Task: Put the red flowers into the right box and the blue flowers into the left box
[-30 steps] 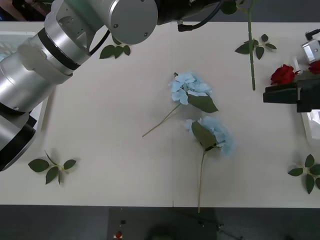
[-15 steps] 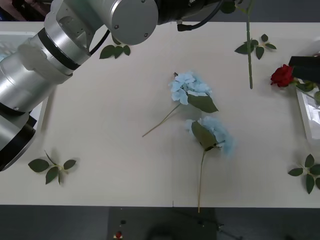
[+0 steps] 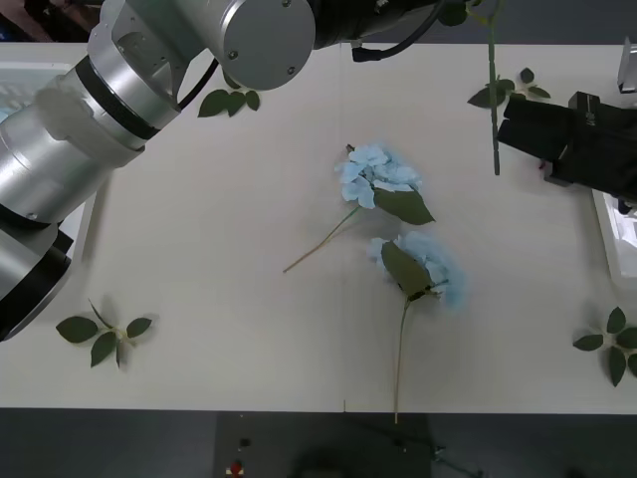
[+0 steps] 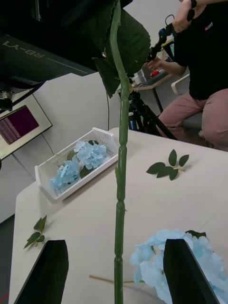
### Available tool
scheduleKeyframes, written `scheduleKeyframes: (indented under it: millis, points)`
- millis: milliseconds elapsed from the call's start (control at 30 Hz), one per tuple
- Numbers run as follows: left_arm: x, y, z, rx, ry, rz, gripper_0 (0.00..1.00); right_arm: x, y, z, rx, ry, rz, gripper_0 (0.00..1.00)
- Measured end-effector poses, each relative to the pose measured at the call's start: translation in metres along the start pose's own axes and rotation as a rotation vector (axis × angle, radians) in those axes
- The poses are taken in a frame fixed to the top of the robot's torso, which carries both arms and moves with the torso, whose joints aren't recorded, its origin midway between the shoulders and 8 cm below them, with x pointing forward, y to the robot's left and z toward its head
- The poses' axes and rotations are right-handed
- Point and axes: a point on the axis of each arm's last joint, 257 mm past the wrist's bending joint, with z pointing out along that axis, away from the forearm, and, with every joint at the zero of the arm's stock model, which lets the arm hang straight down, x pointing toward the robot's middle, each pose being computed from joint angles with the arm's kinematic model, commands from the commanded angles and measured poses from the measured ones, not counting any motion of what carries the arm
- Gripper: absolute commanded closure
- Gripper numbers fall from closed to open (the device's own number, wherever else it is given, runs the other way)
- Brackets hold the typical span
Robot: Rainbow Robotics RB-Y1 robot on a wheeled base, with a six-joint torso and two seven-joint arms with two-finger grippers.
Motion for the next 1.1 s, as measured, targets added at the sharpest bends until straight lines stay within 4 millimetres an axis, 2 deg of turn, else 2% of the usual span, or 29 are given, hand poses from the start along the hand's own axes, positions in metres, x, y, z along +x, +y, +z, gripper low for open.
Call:
scheduleKeyframes:
  millis: [233,333,433,500,533,600,633,933,1067,1100]
  points:
    - [0.0,0.0,0.0,-0.001,0.0,0.002,1.0,-0.004,0.003,0.027,-0.008,-0.04,-0.017,0.42]
    - [0.0,0.001,0.0,-0.002,-0.001,0.005,1.0,-0.01,0.006,0.035,-0.017,-0.058,-0.025,0.46]
    - [0.0,0.001,0.0,-0.002,-0.001,0.005,1.0,-0.018,0.004,0.043,-0.009,-0.086,-0.027,0.56]
    - [0.0,0.001,0.0,-0.002,-0.001,0.005,1.0,-0.019,0.004,0.048,-0.009,-0.086,-0.037,0.72]
    - [0.0,0.001,0.0,-0.002,-0.001,0.006,1.0,-0.02,0.004,0.05,-0.01,-0.086,-0.042,0.77]
    - [0.0,0.001,0.0,-0.003,-0.001,0.007,1.0,-0.022,0.005,0.054,-0.01,-0.092,-0.049,0.96]
    - [0.0,0.001,0.0,-0.004,-0.001,0.008,1.0,-0.023,0.003,0.057,-0.004,-0.096,-0.052,1.0]
    - [-0.001,0.002,0.0,-0.007,-0.002,0.017,1.0,-0.018,-0.001,0.072,0.024,-0.086,-0.062,1.0]
    - [0.0,0.002,0.0,-0.008,0.0,0.017,1.0,-0.016,0.005,0.081,0.003,-0.077,-0.056,1.0]
    - [0.0,0.002,0.0,-0.008,-0.001,0.017,0.75,-0.016,0.006,0.083,-0.001,-0.076,-0.054,1.0]
